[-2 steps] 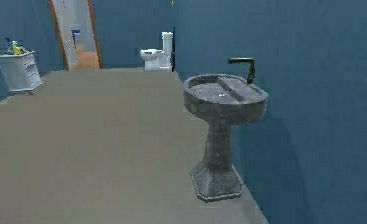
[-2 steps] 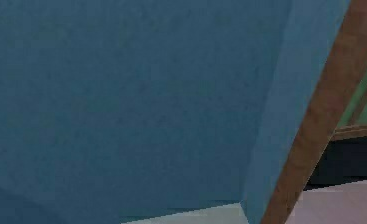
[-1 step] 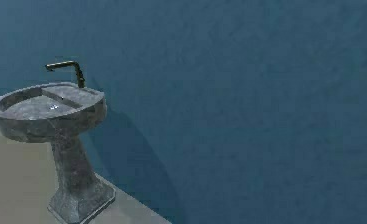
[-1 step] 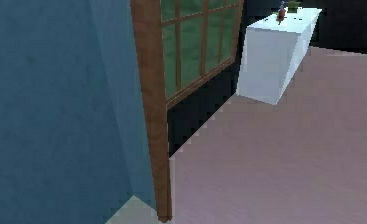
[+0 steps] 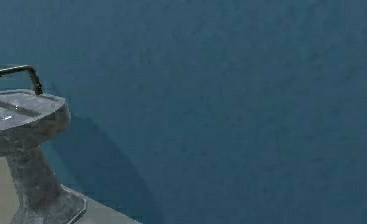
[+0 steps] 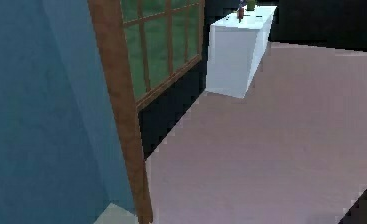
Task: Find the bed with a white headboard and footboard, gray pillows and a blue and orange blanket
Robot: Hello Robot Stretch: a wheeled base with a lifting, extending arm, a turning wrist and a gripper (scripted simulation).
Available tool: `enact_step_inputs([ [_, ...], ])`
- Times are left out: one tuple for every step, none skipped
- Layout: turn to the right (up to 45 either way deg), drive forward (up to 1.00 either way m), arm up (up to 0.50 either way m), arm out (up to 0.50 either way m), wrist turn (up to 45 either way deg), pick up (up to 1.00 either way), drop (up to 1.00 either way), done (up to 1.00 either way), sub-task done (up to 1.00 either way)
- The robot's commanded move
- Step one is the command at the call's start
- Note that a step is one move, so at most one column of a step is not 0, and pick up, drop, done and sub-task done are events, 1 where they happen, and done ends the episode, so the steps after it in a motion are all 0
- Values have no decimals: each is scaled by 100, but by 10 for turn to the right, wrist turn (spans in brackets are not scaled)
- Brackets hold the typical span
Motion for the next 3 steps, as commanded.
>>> enact_step_inputs([
  [0, 10, 0, 0, 0, 0, 0, 0, 0],
  [-450, 0, 0, 0, 0, 0, 0, 0, 0],
  [-60, 0, 0, 0, 0, 0, 0, 0, 0],
])
